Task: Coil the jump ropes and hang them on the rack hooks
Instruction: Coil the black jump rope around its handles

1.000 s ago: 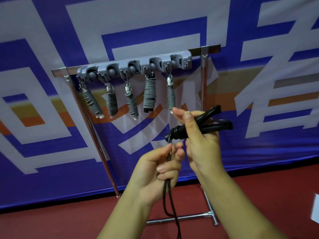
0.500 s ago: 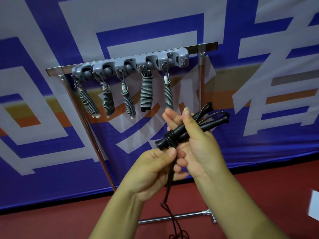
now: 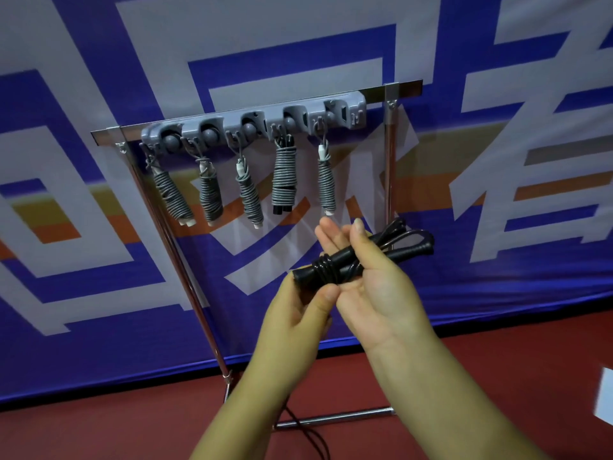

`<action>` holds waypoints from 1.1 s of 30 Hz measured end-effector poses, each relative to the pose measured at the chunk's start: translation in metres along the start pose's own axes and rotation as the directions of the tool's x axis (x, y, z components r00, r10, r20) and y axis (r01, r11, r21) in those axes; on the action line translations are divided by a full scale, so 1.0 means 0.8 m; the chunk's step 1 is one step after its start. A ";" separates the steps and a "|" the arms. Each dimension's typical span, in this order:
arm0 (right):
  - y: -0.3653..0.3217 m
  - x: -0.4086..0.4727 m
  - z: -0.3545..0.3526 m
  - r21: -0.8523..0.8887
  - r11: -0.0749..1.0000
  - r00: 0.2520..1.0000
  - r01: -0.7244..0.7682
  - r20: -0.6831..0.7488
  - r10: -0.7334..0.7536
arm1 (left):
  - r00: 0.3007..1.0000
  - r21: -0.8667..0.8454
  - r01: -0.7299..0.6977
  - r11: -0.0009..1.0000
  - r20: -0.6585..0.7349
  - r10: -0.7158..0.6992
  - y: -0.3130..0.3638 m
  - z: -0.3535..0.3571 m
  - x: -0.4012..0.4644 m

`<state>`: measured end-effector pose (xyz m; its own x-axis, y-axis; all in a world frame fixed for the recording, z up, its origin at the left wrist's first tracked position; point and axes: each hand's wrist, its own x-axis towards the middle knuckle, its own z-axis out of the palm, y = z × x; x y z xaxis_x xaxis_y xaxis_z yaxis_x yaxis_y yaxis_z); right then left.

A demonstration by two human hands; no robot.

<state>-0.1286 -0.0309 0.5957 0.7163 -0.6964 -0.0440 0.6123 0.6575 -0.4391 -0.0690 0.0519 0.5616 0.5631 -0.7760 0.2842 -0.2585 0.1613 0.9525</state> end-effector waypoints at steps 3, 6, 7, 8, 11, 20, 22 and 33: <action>0.002 0.001 -0.004 0.064 0.997 0.999 -0.039 -0.026 0.041 | 0.998 0.193 -0.055 0.980 -0.029 0.062 0.001 0.000 0.000; 0.003 0.000 -0.007 0.067 0.996 0.997 -0.061 -0.036 0.064 | 0.997 0.353 -0.056 0.934 -0.031 0.072 0.003 -0.005 0.002; 0.004 0.000 -0.008 0.062 0.996 0.997 -0.062 -0.038 0.064 | 0.998 0.381 -0.049 0.923 -0.026 0.063 0.005 -0.006 0.003; 0.006 0.000 -0.010 0.054 0.997 0.997 -0.059 -0.038 0.061 | 0.999 0.395 -0.035 0.918 -0.020 0.047 0.007 -0.007 0.003; 0.014 0.000 -0.016 -0.057 0.998 0.998 -0.004 -0.068 0.000 | 1.000 0.385 0.007 0.923 -0.008 -0.004 0.012 -0.011 0.007; 0.023 -0.007 -0.023 -0.426 0.881 0.946 0.204 -0.147 -0.290 | 0.993 0.064 0.113 0.992 0.020 -0.115 0.013 -0.014 0.006; 0.023 -0.009 -0.020 -0.393 0.899 0.942 0.194 -0.181 -0.283 | 0.995 0.034 0.090 0.995 -0.037 -0.089 0.012 -0.010 0.004; -0.009 -0.019 -0.003 -0.207 0.978 0.983 -0.022 -0.183 -0.017 | 0.995 -0.239 0.050 0.970 0.095 -0.028 0.017 -0.030 0.005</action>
<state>-0.1445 -0.0253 0.5976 0.6322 -0.7485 -0.2001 0.5140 0.5985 -0.6145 -0.0513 0.0658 0.5781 0.4929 -0.8346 0.2459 -0.0353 0.2632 0.9641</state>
